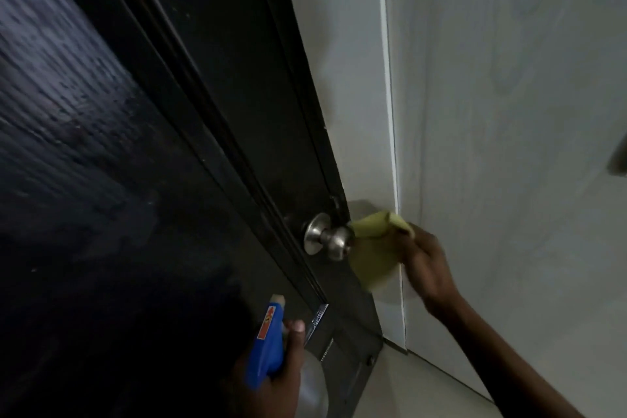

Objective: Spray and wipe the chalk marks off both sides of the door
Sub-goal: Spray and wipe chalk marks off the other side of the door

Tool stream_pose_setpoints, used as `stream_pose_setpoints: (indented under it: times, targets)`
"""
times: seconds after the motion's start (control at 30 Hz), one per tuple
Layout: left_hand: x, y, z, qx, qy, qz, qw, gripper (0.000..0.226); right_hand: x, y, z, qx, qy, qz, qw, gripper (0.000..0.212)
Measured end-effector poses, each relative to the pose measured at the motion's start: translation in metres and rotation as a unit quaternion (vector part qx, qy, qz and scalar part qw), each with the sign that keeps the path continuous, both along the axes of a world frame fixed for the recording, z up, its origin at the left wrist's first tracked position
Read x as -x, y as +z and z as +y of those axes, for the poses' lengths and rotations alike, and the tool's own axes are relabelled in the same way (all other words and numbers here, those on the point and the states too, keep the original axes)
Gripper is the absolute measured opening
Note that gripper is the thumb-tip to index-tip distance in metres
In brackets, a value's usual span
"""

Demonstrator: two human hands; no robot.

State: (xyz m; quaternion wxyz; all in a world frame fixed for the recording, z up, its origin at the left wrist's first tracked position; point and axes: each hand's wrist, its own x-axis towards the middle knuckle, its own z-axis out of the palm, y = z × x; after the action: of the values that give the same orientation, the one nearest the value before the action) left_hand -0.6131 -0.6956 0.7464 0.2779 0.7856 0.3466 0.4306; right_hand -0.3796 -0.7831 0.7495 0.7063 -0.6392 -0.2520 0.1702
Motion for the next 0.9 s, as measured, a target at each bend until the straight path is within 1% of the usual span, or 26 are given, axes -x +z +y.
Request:
stream_pose_setpoints:
  times: [0.07,0.1,0.13,0.17,0.2,0.23,0.27,0.3,0.33,0.37,0.4,0.43,0.5,0.57,0.6,0.67,0.73,0.77,0.83,0.87,0.9]
  targets:
    - [0.001,-0.004,0.003,0.013,-0.003,-0.016,1.0,0.072,-0.006,0.013,0.0,0.057,-0.055,-0.035,0.996,0.023]
    - [0.002,-0.007,0.004,0.023,-0.003,-0.028,0.999,0.071,-0.006,0.021,0.007,0.066,-0.059,-0.065,0.994,0.02]
    - [0.004,-0.01,0.005,0.031,-0.001,-0.034,0.999,0.067,-0.008,0.029,0.018,0.061,-0.043,-0.091,0.993,0.018]
    - [0.005,-0.013,0.007,0.047,0.001,-0.034,0.998,0.058,-0.004,0.035,0.031,0.054,-0.009,-0.12,0.991,0.016]
    - [0.008,-0.013,0.007,0.073,-0.004,-0.027,0.997,0.051,0.004,0.037,0.043,0.059,0.029,-0.146,0.987,0.022]
    - [0.01,-0.012,0.006,0.102,-0.02,-0.014,0.995,0.044,0.014,0.03,0.054,0.063,0.057,-0.178,0.98,0.034]
    - [0.01,-0.012,0.006,0.115,-0.036,-0.01,0.993,0.039,0.024,0.018,0.061,0.075,0.062,-0.221,0.97,0.04]
    - [0.01,-0.013,0.008,0.102,-0.04,-0.022,0.994,0.043,0.036,0.012,0.062,0.084,0.05,-0.257,0.962,0.041]
    - [0.008,-0.013,0.01,0.094,-0.036,-0.039,0.994,0.051,0.046,0.007,0.058,0.078,0.032,-0.281,0.956,0.04]
    - [0.004,-0.014,0.013,0.091,-0.036,-0.047,0.994,0.057,0.052,0.0,0.047,0.059,0.019,-0.273,0.96,0.041]
    - [-0.001,-0.014,0.014,0.079,-0.037,-0.052,0.995,0.059,0.059,-0.004,0.035,0.039,0.011,-0.237,0.971,0.042]
    - [-0.003,-0.012,0.014,0.06,-0.045,-0.053,0.996,0.055,0.069,-0.006,0.023,0.032,0.002,-0.177,0.984,0.038]
    - [0.0,-0.006,0.014,0.057,-0.081,-0.033,0.995,0.036,0.089,-0.014,-0.002,0.047,-0.014,-0.002,0.999,0.029]
    - [0.004,-0.004,0.016,0.072,-0.107,-0.04,0.991,0.033,0.113,-0.033,-0.028,0.075,-0.055,0.167,0.982,0.031]
    - [0.005,-0.006,0.016,0.099,-0.118,-0.046,0.987,0.037,0.126,-0.046,-0.041,0.085,-0.081,0.229,0.966,0.03]
    - [0.009,-0.009,0.015,0.125,-0.124,-0.033,0.984,0.058,0.15,-0.075,-0.068,0.096,-0.142,0.31,0.935,0.032]
    - [0.015,-0.009,0.014,0.115,-0.119,-0.029,0.986,0.069,0.17,-0.092,-0.085,0.125,-0.167,0.31,0.928,0.052]
    - [0.019,-0.008,0.013,0.118,-0.112,-0.031,0.986,0.072,0.178,-0.093,-0.089,0.135,-0.162,0.299,0.931,0.055]
    - [0.024,-0.007,0.01,0.135,-0.104,-0.048,0.984,0.074,0.182,-0.077,-0.08,0.111,-0.161,0.286,0.938,0.043]
    - [0.026,-0.01,0.01,0.142,-0.107,-0.051,0.983,0.074,0.179,-0.059,-0.07,0.097,-0.16,0.257,0.948,0.038]
    - [0.029,-0.012,0.01,0.149,-0.111,-0.047,0.981,0.074,0.175,-0.035,-0.057,0.079,-0.166,0.202,0.962,0.035]
